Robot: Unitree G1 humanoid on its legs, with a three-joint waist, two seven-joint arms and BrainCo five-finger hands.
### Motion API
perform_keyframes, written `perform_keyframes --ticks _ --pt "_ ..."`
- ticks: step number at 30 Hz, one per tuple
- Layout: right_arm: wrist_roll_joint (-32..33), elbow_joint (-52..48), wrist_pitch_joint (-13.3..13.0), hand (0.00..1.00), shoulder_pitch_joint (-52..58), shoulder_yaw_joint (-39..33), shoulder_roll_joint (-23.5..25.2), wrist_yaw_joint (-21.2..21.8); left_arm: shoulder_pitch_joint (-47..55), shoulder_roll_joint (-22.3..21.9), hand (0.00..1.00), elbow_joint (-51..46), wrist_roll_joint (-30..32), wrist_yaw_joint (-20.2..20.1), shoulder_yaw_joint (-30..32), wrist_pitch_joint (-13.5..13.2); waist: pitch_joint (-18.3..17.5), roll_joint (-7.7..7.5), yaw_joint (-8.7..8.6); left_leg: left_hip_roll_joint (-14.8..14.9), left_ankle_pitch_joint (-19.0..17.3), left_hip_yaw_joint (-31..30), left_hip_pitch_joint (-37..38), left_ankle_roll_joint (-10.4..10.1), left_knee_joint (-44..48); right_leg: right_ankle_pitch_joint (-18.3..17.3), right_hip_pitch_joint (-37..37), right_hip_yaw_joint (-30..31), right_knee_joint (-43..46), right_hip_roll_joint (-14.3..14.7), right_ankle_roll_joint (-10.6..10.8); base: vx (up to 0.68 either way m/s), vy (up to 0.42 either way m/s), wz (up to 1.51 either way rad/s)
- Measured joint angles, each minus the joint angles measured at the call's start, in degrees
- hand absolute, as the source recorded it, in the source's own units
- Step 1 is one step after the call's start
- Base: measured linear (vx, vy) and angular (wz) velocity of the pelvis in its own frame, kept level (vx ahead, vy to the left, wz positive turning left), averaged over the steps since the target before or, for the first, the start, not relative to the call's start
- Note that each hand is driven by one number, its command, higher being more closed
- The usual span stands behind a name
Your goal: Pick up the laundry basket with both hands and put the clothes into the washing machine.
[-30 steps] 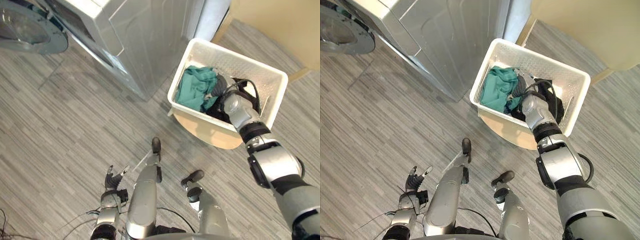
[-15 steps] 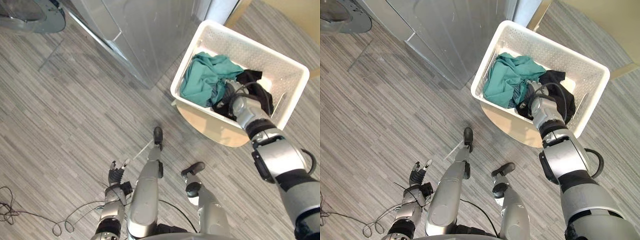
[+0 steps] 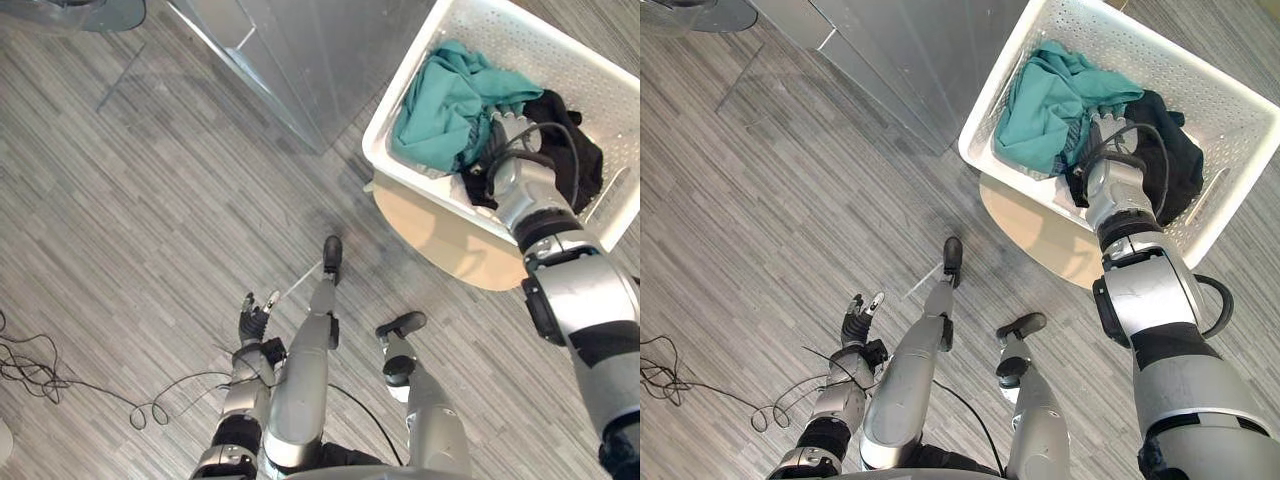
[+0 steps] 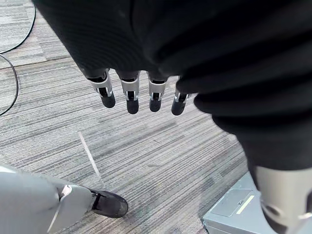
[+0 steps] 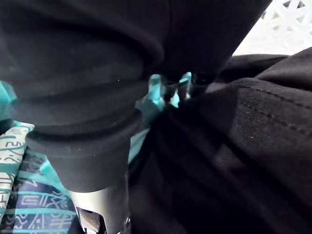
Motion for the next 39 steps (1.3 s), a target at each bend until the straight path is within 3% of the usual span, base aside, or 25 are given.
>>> perform_keyframes --ticks 1,6,10,19,24,28,30,34,39 --pt "0.01 -0.03 0.05 1.00 0.03 -0.44 0.08 -0.17 0.00 0.00 0.00 -0.13 0.02 -0.01 -0.16 0.01 0.00 0.00 0.00 -0.05 0.00 -0.10 -0.10 -0.01 0.00 -0.07 -0.03 -0.05 0.03 0.02 -0.03 0.03 0.047 0.07" --pt "0.08 -1.76 0.39 1.00 1.14 -2.07 -0.93 -2.15 0.00 -0.02 0.00 -1.19 0.05 -0.04 -0.24 0.12 -0.02 0.07 0.15 -0.42 0.43 -2.06 -1.05 -0.60 -0.01 -1.59 -0.37 -1.40 1.63 -0.12 -0.01 0.03 0.051 0.15" --pt "0.76 -2.44 0.43 1.00 1.94 -3.10 -2.68 -2.43 0.04 -0.11 0.00 -2.21 0.02 -0.05 -0.10 0.15 -0.03 0.07 1.40 -0.33 0.54 -3.18 -1.07 -0.75 0.06 -3.55 -0.59 -1.58 4.48 -0.76 -0.11 0.03 0.017 0.15" --pt "4.25 -2.56 -0.16 1.00 6.09 -7.09 -0.63 -2.48 0.04 -0.13 0.00 -2.94 0.02 -0.02 0.49 0.16 -0.07 0.04 1.22 0.02 0.57 -3.91 -0.68 -0.79 2.68 -4.90 0.49 -0.59 6.88 -1.55 -0.22 0.01 -0.001 0.06" --pt "9.70 -5.35 -1.87 1.00 7.52 -9.53 0.76 -3.66 0.98 0.01 0.00 -3.47 0.15 0.01 0.37 0.04 -0.09 -0.02 -0.68 0.57 0.54 -3.07 1.24 -0.78 3.56 -5.12 1.45 1.35 8.36 -1.97 -0.58 -0.08 0.017 -0.13" --pt "12.01 -16.95 -1.76 1.00 7.60 -11.34 -0.08 -5.61 2.31 1.70 0.00 -3.80 0.98 0.10 0.30 -0.30 -0.13 -0.29 -3.36 1.33 0.52 -1.94 2.83 -0.78 3.58 -5.59 1.32 3.25 10.30 -2.20 -1.08 -0.12 0.018 -0.21" --pt "12.23 -24.20 -1.76 1.00 8.73 -13.87 -0.10 -7.76 3.23 3.01 0.00 -4.53 1.75 0.34 -0.19 -0.34 -0.21 -0.90 -4.28 1.49 0.48 -1.18 4.05 -0.80 3.49 -6.60 1.32 4.10 11.94 -2.90 -1.12 -0.10 -0.002 -0.13" --pt "12.49 -34.45 -1.95 1.00 12.74 -19.61 -0.09 -13.29 6.28 5.75 0.00 -11.16 4.95 1.34 -2.18 -0.69 -0.82 -4.08 -5.60 1.66 0.44 0.12 6.32 -0.86 3.14 -8.08 1.50 5.38 15.54 -4.12 -1.43 -0.05 -0.039 -0.10" --pt "14.14 -49.47 -1.94 1.00 14.45 -23.53 -0.77 -14.54 9.51 5.78 0.00 -24.15 8.44 1.26 -3.94 -0.85 -1.12 -5.03 -7.93 1.00 0.21 1.01 9.88 -0.41 3.29 -8.38 4.57 5.45 17.02 -5.30 -1.44 0.00 -0.018 0.03"
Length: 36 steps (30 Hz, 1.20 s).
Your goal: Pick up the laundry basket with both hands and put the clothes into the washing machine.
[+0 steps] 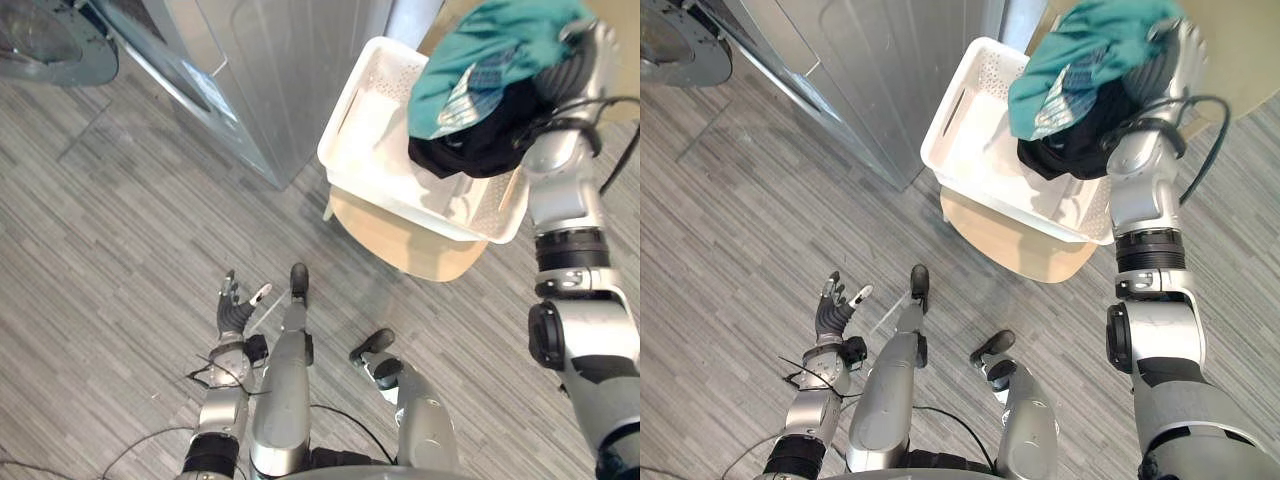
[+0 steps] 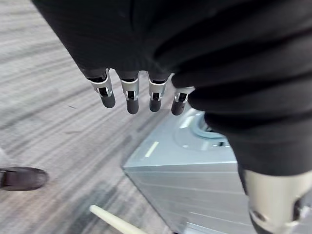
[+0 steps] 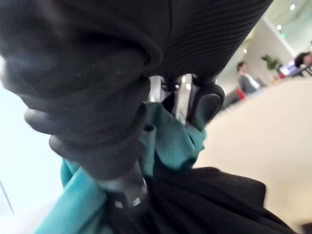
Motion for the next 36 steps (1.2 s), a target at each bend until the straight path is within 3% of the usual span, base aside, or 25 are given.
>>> perform_keyframes --ticks 3,6,20,31,36 --pt "0.14 -6.06 -2.82 1.00 2.18 -0.26 0.03 -1.73 2.39 0.77 0.00 -6.20 3.44 -0.04 -0.35 -1.50 -2.57 -2.11 -0.03 0.11 -1.81 2.01 1.95 0.78 0.96 -0.16 1.33 1.72 -0.58 -0.02 0.25 0.02 -0.025 -0.23" --pt "0.18 -6.15 -4.64 1.00 3.34 -0.20 0.04 -1.55 3.05 1.08 0.00 -7.57 4.06 -0.05 -0.84 -2.28 -5.22 -2.86 -0.05 0.12 -3.25 2.89 2.82 0.69 1.78 -0.09 2.10 2.71 -1.18 0.11 0.36 0.02 -0.004 -0.15" --pt "6.73 6.61 -6.15 1.00 0.02 9.14 1.24 7.65 5.65 -0.12 0.00 -11.27 3.19 -1.51 -0.80 -3.38 -5.50 -2.74 0.10 1.12 -3.42 5.51 2.76 0.64 2.08 2.40 1.82 4.65 -5.37 1.85 0.34 0.02 -0.021 -0.10" --pt "10.31 19.36 -6.08 1.00 -14.81 10.29 1.92 7.19 4.96 -0.44 0.00 -11.82 2.75 -2.35 -2.27 -3.38 -5.40 -2.55 0.97 1.23 -2.79 3.26 -0.24 -0.14 1.82 2.90 0.63 2.75 -7.04 2.81 0.37 0.04 -0.040 0.06" --pt "14.46 24.41 -5.78 1.00 -21.93 10.41 0.95 5.15 3.94 -0.45 0.00 -11.86 2.70 -2.24 -3.02 -3.37 -5.18 -2.41 2.88 1.36 -2.42 1.23 -1.82 -0.62 1.82 2.84 0.64 0.85 -7.70 3.68 0.34 0.00 -0.048 0.17"
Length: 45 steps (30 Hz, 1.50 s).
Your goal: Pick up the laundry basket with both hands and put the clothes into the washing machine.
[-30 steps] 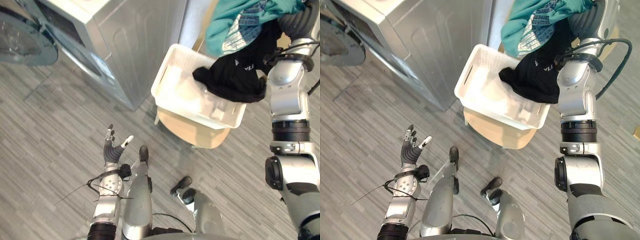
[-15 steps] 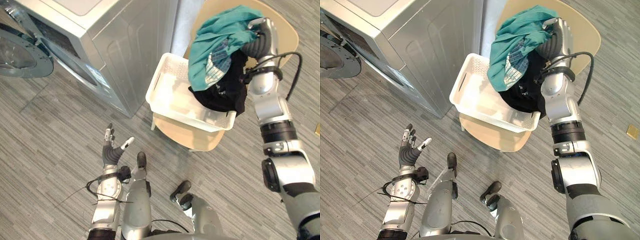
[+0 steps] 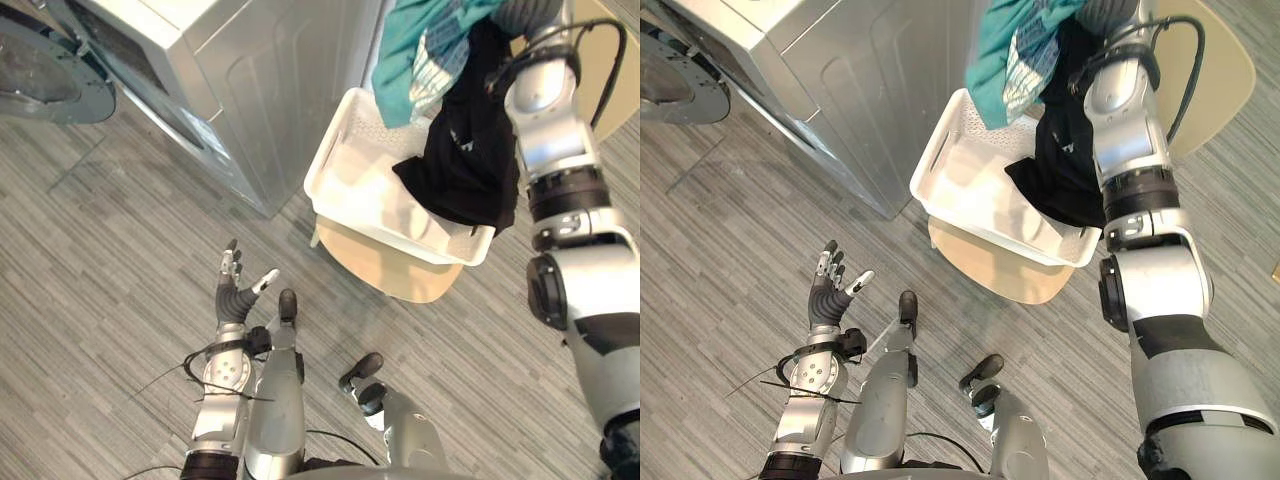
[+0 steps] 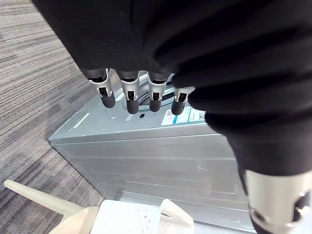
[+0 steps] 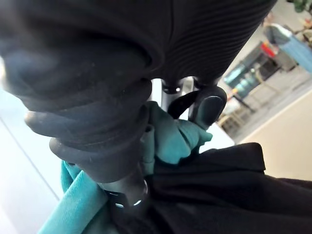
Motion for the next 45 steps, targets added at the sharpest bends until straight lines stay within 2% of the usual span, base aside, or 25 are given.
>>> perform_keyframes --ticks 3,6,9,11,14,19,25,26,32,36,39,41,45 --pt "1.95 1.05 0.13 1.00 -1.26 1.39 -1.44 0.06 -0.20 0.00 0.00 -0.25 -0.06 0.16 0.02 0.00 0.10 -0.14 0.37 0.05 0.21 -1.86 -1.24 -0.26 0.10 0.00 0.03 -1.29 -0.41 0.51 -0.01 -0.01 -0.044 0.22" --pt "3.47 0.93 0.16 1.00 -0.89 2.98 -3.08 1.78 -0.47 0.27 0.00 -0.48 -0.08 1.17 0.24 0.09 1.48 -1.59 0.57 0.48 0.43 -2.99 -2.55 -0.55 0.41 -0.03 -0.11 -2.17 -0.89 1.28 -0.05 -0.03 -0.042 0.18" --pt "4.62 -3.92 -0.09 1.00 5.22 2.84 -5.31 3.33 -1.10 0.46 0.00 -0.50 0.13 1.18 0.45 0.26 2.73 -3.95 0.38 0.77 0.42 -5.05 -5.47 -0.56 0.83 -0.03 -1.41 -3.60 -1.43 2.27 -0.06 -0.04 -0.038 0.21" --pt "5.89 -7.62 -0.90 1.00 13.15 2.71 -5.43 4.37 -1.27 0.43 0.00 -0.49 0.21 1.19 1.31 1.06 4.25 -6.66 0.12 0.84 0.58 -6.10 -7.43 -0.78 0.80 0.04 -2.33 -4.67 -2.27 2.98 -0.14 -0.02 -0.036 0.18" --pt "7.34 -7.89 -0.80 1.00 20.54 2.72 -5.03 5.74 -1.44 0.36 0.00 -0.49 1.29 1.14 2.18 1.90 5.14 -8.71 0.06 0.76 0.88 -7.53 -10.58 -0.76 0.80 0.41 -4.07 -6.12 -3.50 3.82 -0.35 0.01 -0.034 0.19" --pt "7.40 -7.67 -0.77 1.00 23.90 2.70 -2.43 6.32 -1.56 0.10 0.00 -0.44 1.30 1.18 5.04 2.48 5.33 -9.25 -1.24 0.93 1.36 -8.82 -13.48 -0.83 0.82 2.68 -4.84 -7.05 -7.94 6.01 -0.44 0.02 -0.018 0.08" --pt "7.50 -7.59 -0.15 1.00 26.93 -1.35 0.15 6.16 -1.77 -2.49 0.00 -0.47 1.29 1.23 7.50 2.46 5.31 -9.27 -1.37 1.20 1.34 -8.91 -14.88 -0.85 0.74 3.89 -5.29 -7.66 -10.20 7.05 -0.33 0.05 0.056 0.01" --pt "7.58 -7.43 0.12 0.00 27.34 -1.84 0.58 6.17 -1.85 -2.43 0.00 -0.47 1.25 1.23 7.64 2.45 5.31 -9.28 -1.19 1.40 1.33 -8.73 -15.19 -0.86 0.64 3.97 -5.68 -7.62 -10.19 7.14 -0.45 0.03 0.066 -0.10" --pt "8.73 -2.27 0.90 0.00 25.50 -4.25 2.02 6.18 -2.82 -2.60 0.00 -0.46 0.73 1.75 7.83 2.37 5.31 -9.28 -1.03 2.74 1.38 -7.45 -16.63 -0.95 0.65 4.67 -7.91 -6.62 -10.07 7.80 -0.86 0.02 0.080 -0.15" --pt "10.31 -3.39 1.53 0.00 23.45 -3.84 1.66 6.14 -3.21 -3.66 0.00 -0.30 -0.02 2.39 7.73 2.31 5.31 -9.28 -1.47 3.56 1.39 -6.36 -16.49 -0.96 0.84 5.15 -8.29 -5.69 -10.21 8.17 -0.92 0.03 0.081 -0.20" --pt "11.04 -11.74 1.54 0.00 23.35 -2.24 0.56 5.90 -3.70 -4.21 0.00 -0.22 -0.03 2.39 7.65 2.30 5.31 -9.28 -2.30 4.10 1.58 -5.82 -16.45 -1.18 1.13 5.80 -8.52 -4.85 -10.75 8.66 -0.92 0.04 0.074 -0.15" --pt "12.11 -20.84 1.14 0.00 23.31 -0.78 -2.33 5.79 -3.70 -4.34 0.00 0.13 -0.01 2.41 7.69 2.30 5.30 -9.29 -3.10 4.24 1.57 -5.32 -16.37 -1.18 1.45 6.27 -8.41 -4.28 -11.54 8.90 -0.79 0.06 0.092 -0.13" --pt "12.18 -30.38 -0.57 0.00 24.17 -1.01 -7.01 4.35 -3.70 -4.24 0.00 0.30 0.14 2.47 7.83 2.32 5.17 -9.48 -4.60 4.37 1.57 -5.50 -16.00 -1.18 1.48 7.35 -7.38 -4.26 -13.08 9.58 0.15 0.07 0.097 0.00"
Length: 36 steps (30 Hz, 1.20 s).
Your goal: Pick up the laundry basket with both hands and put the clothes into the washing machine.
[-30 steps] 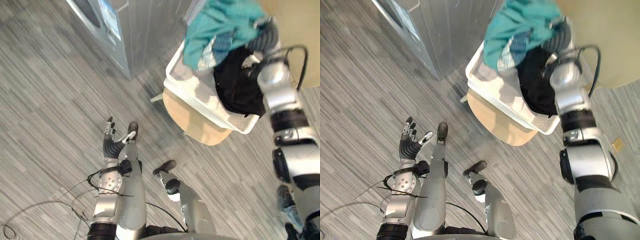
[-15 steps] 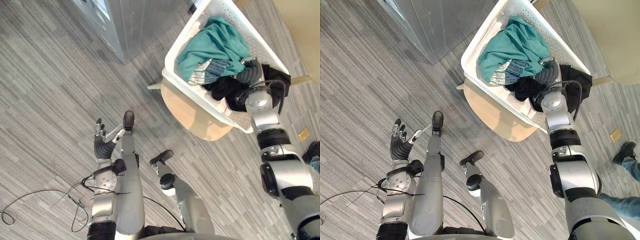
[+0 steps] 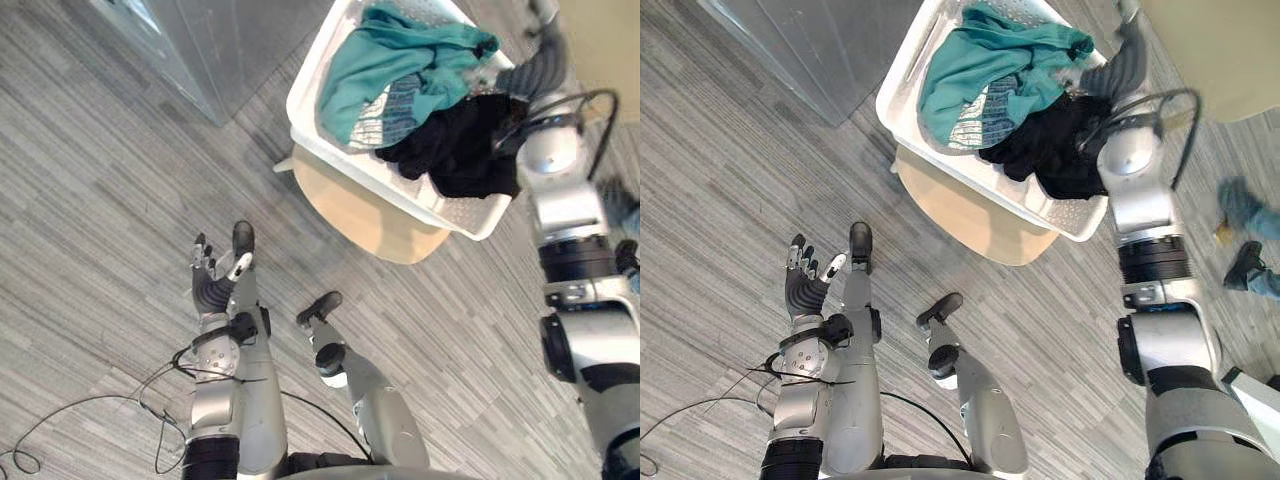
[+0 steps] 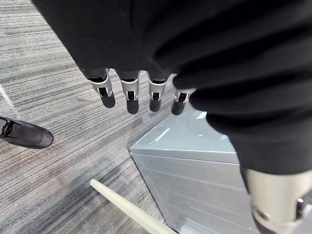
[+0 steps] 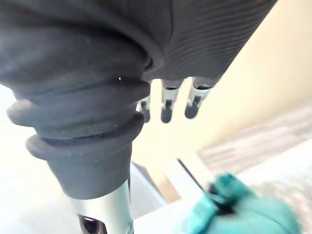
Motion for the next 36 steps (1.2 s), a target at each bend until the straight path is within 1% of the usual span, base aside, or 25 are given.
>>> perform_keyframes --ticks 1,2,4,8,12,15,17,20,21,22,23,25,26,27,30,33,36 --pt "0.03 -3.88 -0.81 0.00 1.27 -0.36 -1.43 -0.42 -0.01 0.01 0.00 0.09 0.06 0.00 0.00 0.00 -0.02 -0.03 -0.17 -0.06 0.00 0.00 0.26 0.00 -0.07 0.12 0.29 0.01 -0.24 0.04 0.02 0.07 0.102 0.01" --pt "0.04 -4.56 -1.00 0.00 1.59 -0.38 -1.71 -0.50 -0.02 0.03 0.00 0.12 0.08 -0.01 0.01 0.00 -0.03 -0.04 -0.22 -0.07 0.00 0.00 0.30 0.00 -0.09 0.12 0.33 0.02 -0.24 0.04 0.02 0.07 0.108 0.01" --pt "0.27 -7.85 -2.69 0.00 3.51 -0.45 -2.33 -0.52 -0.04 0.07 0.00 0.52 0.45 -0.01 0.51 0.01 -0.29 -0.43 -0.50 -0.08 0.00 0.01 0.37 0.00 -0.23 0.12 0.36 0.06 -0.24 0.06 0.02 0.07 0.111 0.01" --pt "0.95 -8.41 -3.63 0.00 4.45 0.50 -2.26 -0.08 -0.04 0.11 0.00 1.19 1.12 -0.06 1.68 0.07 -0.50 -0.74 -0.51 -0.13 0.00 -0.01 0.37 0.00 -0.24 0.12 0.36 0.13 -0.24 0.05 0.02 0.07 0.107 0.00" --pt "2.01 -7.21 -4.17 0.00 3.54 5.15 -1.65 1.90 -0.04 0.52 0.00 1.20 1.13 -0.11 2.30 0.07 -0.53 -0.79 -0.09 -0.08 -0.03 -0.22 0.16 0.01 0.24 0.24 0.42 0.15 -0.18 0.13 -0.14 0.07 0.102 0.01" --pt "2.00 -2.13 -3.75 0.00 -0.04 10.32 -0.19 2.18 -0.03 0.80 0.00 1.24 1.13 -0.15 2.31 0.07 -0.53 -0.79 0.33 0.07 -0.11 -0.76 -0.46 0.03 0.95 0.25 0.41 0.07 -0.19 0.40 -0.15 0.08 0.106 0.03" --pt "1.98 1.32 -2.78 0.00 -2.56 11.63 1.83 2.17 -0.04 0.94 0.00 1.67 1.12 -0.15 2.29 0.06 -0.53 -0.79 0.78 0.20 -0.16 -1.23 -1.00 0.04 1.13 0.26 0.27 -0.01 -0.21 0.70 -0.14 0.07 0.107 0.05" --pt "1.95 10.82 -1.32 0.00 -9.10 11.84 5.47 2.00 -0.02 1.14 0.00 2.35 1.04 0.05 2.44 0.11 -0.53 -0.78 2.47 0.54 -0.53 -1.92 -2.61 -0.13 1.17 0.26 -0.93 -0.14 -0.44 1.27 -0.14 0.04 0.089 0.00" --pt "1.97 14.05 -0.90 0.00 -11.23 11.82 6.98 1.83 -0.02 1.17 0.00 2.39 0.95 0.17 2.52 0.10 -0.56 -0.81 3.37 0.66 -0.51 -2.12 -3.39 -0.16 1.07 0.28 -1.57 -0.19 -0.70 1.48 -0.12 0.03 0.078 -0.01" --pt "1.98 16.15 -0.62 0.00 -12.53 11.83 7.92 1.80 -0.03 1.21 0.00 2.38 0.91 0.21 2.52 0.09 -0.55 -0.81 3.80 0.79 -0.45 -2.08 -3.69 -0.21 1.00 0.38 -1.84 -0.19 -0.77 1.58 0.03 0.04 0.077 -0.07" --pt "2.01 20.51 -0.19 0.00 -14.80 11.83 9.86 1.76 -0.06 1.31 0.00 2.51 0.74 0.36 2.51 0.09 -0.56 -0.81 4.81 1.26 -0.40 -1.91 -4.30 -0.27 0.99 0.87 -2.30 -0.18 -1.19 2.04 0.77 0.05 0.070 -0.10" --pt "2.02 26.10 0.42 0.00 -16.60 11.82 12.52 1.68 -0.14 1.30 0.00 3.77 -0.29 0.58 2.40 0.07 -0.55 -0.81 6.12 1.50 -0.19 -2.34 -4.79 -0.33 0.87 1.08 -2.57 -0.31 -1.35 2.49 0.95 0.07 0.066 0.00" --pt "2.02 27.30 0.68 0.00 -16.78 11.82 13.11 1.66 -0.14 1.30 0.00 4.18 -0.60 0.65 2.25 0.07 -0.56 -0.81 6.49 1.51 -0.01 -2.54 -4.85 -0.19 0.86 1.17 -2.55 -0.32 -1.35 2.58 0.81 0.08 0.057 0.13" --pt "2.02 29.62 0.90 0.00 -17.17 11.81 14.26 1.66 -0.01 1.27 0.00 4.61 -1.38 0.91 2.16 0.08 -0.56 -0.81 6.76 1.54 0.14 -3.03 -4.98 -0.37 0.84 1.25 -2.43 -0.36 -1.34 2.78 0.70 0.07 0.050 0.13" --pt "2.10 35.05 1.10 0.00 -18.39 11.48 15.62 1.69 -0.01 1.33 0.00 4.60 -2.98 0.81 1.39 0.05 -0.55 -0.80 6.74 1.56 0.33 -3.84 -5.66 -0.63 0.75 1.25 -2.63 -0.36 -1.35 3.13 0.70 0.11 0.087 0.11" --pt "2.53 37.83 1.44 0.00 -18.67 11.22 16.20 1.76 -0.01 1.38 0.00 4.52 -4.17 -0.24 -0.29 0.00 -0.55 -0.80 6.75 1.58 0.36 -4.01 -5.75 -0.70 0.54 1.25 -2.66 -0.31 -1.54 3.29 0.70 0.08 0.076 0.02" --pt "2.65 38.87 1.54 0.00 -18.69 11.16 16.21 1.79 -0.04 1.36 0.00 4.35 -5.17 -0.37 -2.17 -0.05 -0.55 -0.80 6.75 1.59 0.34 -4.35 -5.87 -0.69 0.29 1.25 -2.72 -0.27 -1.88 3.48 0.70 0.07 0.071 0.00"
